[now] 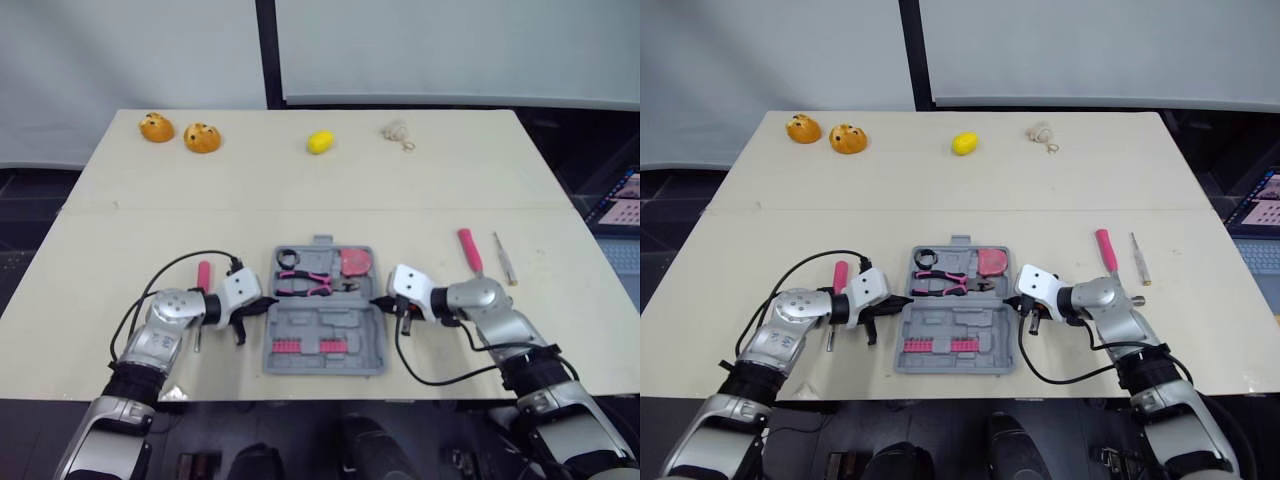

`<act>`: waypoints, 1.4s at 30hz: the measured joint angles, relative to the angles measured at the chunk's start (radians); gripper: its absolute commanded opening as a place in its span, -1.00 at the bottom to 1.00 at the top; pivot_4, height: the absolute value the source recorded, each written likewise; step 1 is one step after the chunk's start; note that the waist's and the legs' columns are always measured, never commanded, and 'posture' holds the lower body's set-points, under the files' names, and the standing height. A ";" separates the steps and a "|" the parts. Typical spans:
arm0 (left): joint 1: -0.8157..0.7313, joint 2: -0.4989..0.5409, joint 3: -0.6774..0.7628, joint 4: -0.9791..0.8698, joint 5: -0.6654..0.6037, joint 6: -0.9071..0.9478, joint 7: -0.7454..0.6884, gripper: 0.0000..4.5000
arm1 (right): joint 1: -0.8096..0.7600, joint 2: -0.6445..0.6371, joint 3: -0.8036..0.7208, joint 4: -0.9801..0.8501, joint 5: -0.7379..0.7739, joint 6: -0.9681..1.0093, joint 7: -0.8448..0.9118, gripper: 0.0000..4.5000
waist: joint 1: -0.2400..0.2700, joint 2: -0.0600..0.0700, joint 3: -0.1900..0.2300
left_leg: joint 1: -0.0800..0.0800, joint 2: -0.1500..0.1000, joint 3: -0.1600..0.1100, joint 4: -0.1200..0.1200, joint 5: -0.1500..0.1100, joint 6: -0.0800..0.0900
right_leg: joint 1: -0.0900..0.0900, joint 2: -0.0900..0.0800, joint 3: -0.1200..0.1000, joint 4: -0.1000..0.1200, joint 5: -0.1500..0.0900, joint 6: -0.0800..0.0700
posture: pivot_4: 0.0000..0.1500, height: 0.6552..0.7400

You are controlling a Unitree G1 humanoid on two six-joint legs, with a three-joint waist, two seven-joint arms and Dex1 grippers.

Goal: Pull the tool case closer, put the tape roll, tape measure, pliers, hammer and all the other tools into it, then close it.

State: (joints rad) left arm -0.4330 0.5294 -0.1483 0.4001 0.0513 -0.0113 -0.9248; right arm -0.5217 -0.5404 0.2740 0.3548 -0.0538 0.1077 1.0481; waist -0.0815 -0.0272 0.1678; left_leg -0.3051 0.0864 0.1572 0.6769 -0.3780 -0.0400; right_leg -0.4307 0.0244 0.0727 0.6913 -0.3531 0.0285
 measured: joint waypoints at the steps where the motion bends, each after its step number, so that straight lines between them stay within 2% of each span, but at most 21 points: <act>1: 0.000 0.000 0.000 0.000 0.001 0.000 0.000 -0.97 | 0.000 0.000 0.000 0.000 0.000 0.000 0.000 -1.00 | 0.000 0.000 0.000 | 0.000 0.000 0.000 0.000 0.000 0.000 | 0.000 0.000 0.000 0.000 0.000 0.000 | 1.00 1.00; 11: -0.001 0.004 0.002 -0.002 0.001 -0.001 -0.001 -0.97 | 0.018 -0.003 -0.005 -0.027 -0.001 0.006 -0.001 -1.00 | 0.000 0.000 0.000 | 0.000 0.000 0.000 0.000 0.000 0.000 | 0.000 0.000 0.000 0.000 0.000 0.000 | 1.00 1.00; 15: 0.030 0.051 0.008 -0.056 -0.002 0.000 -0.003 -0.97 | 0.040 -0.041 -0.014 -0.094 0.005 0.026 -0.007 -1.00 | -0.002 0.000 0.000 | -0.002 0.000 0.000 -0.001 0.000 0.000 | -0.003 0.000 0.000 -0.001 0.000 0.000 | 1.00 1.00; 19: 0.152 0.151 0.129 -0.193 -0.097 0.019 -0.031 -0.97 | 0.129 -0.150 -0.128 -0.188 0.059 0.080 -0.007 -1.00 | -0.005 0.000 0.000 | -0.009 0.001 0.000 -0.002 0.000 0.000 | -0.011 0.000 0.000 0.001 0.000 0.000 | 1.00 1.00; 24: 0.395 0.211 0.385 -0.427 -0.329 0.161 -0.060 -0.97 | 0.269 -0.243 -0.343 -0.329 0.222 0.205 0.003 -1.00 | -0.004 0.000 0.000 | -0.013 0.002 -0.001 0.000 0.000 0.000 | -0.013 0.000 0.000 0.002 0.000 0.000 | 1.00 1.00; 25: 0.448 0.221 0.437 -0.451 -0.367 0.197 -0.061 -0.75 | 0.294 -0.266 -0.392 -0.343 0.250 0.236 0.007 -0.77 | -0.003 0.000 0.000 | -0.013 0.001 -0.001 0.000 0.000 0.000 | -0.013 0.000 0.000 0.001 0.000 0.000 | 1.00 1.00; 27: 0.585 0.226 0.587 -0.487 -0.434 0.258 -0.056 -0.42 | 0.371 -0.336 -0.509 -0.360 0.305 0.277 0.024 -0.43 | -0.004 0.000 0.000 | -0.013 0.001 -0.002 -0.001 0.000 0.000 | -0.012 0.000 0.000 -0.001 0.000 0.000 | 1.00 1.00; 29: 0.711 0.223 0.726 -0.474 -0.463 0.302 -0.035 0.04 | 0.455 -0.405 -0.633 -0.324 0.321 0.287 0.033 0.03 | -0.004 0.000 0.000 | -0.013 0.001 -0.002 -0.003 0.000 0.001 | -0.012 0.000 0.000 -0.003 0.000 0.000 | 1.00 1.00; 32: 0.791 0.209 0.848 -0.450 -0.490 0.338 0.003 0.72 | 0.523 -0.446 -0.753 -0.259 0.335 0.282 0.040 0.74 | -0.004 -0.003 0.000 | -0.012 -0.001 -0.003 -0.003 -0.001 0.002 | -0.010 0.000 0.000 -0.004 0.001 0.002 | 1.00 1.00; 33: 0.808 0.207 0.885 -0.421 -0.495 0.337 0.016 0.73 | 0.545 -0.459 -0.783 -0.231 0.338 0.273 0.041 0.98 | -0.003 -0.003 0.000 | -0.011 -0.001 -0.004 -0.003 -0.001 0.002 | -0.008 0.000 0.000 -0.005 0.001 0.002 | 1.00 1.00; 36: 0.862 0.200 0.983 -0.328 -0.490 0.330 0.066 0.73 | 0.594 -0.485 -0.868 -0.140 0.332 0.247 0.038 0.99 | -0.005 -0.003 0.000 | -0.007 -0.002 -0.004 -0.009 -0.002 0.003 | -0.004 0.000 0.000 -0.010 0.002 0.003 | 1.00 1.00; 39: 0.875 0.186 1.023 -0.299 -0.495 0.321 0.097 0.98 | 0.618 -0.492 -0.914 -0.067 0.330 0.212 0.032 1.00 | -0.004 -0.005 0.001 | 0.001 -0.002 -0.003 -0.015 -0.002 0.003 | 0.005 0.000 0.000 -0.017 0.002 0.003 | 1.00 1.00; 42: 0.875 0.183 1.040 -0.277 -0.497 0.312 0.115 0.98 | 0.628 -0.499 -0.918 -0.034 0.330 0.180 0.032 1.00 | -0.005 -0.005 0.001 | 0.001 -0.002 -0.003 -0.015 -0.002 0.004 | 0.005 0.000 0.000 -0.019 0.002 0.004 | 1.00 1.00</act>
State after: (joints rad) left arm 0.4418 0.7129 0.8913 0.1235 -0.4455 0.3009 -0.8100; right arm 0.1066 -1.0394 -0.6438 0.3206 0.2758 0.2872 1.0798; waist -0.0865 -0.0321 0.1685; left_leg -0.3044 0.0841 0.1541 0.6619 -0.3803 -0.0363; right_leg -0.4258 0.0243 0.0727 0.6724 -0.3508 0.0325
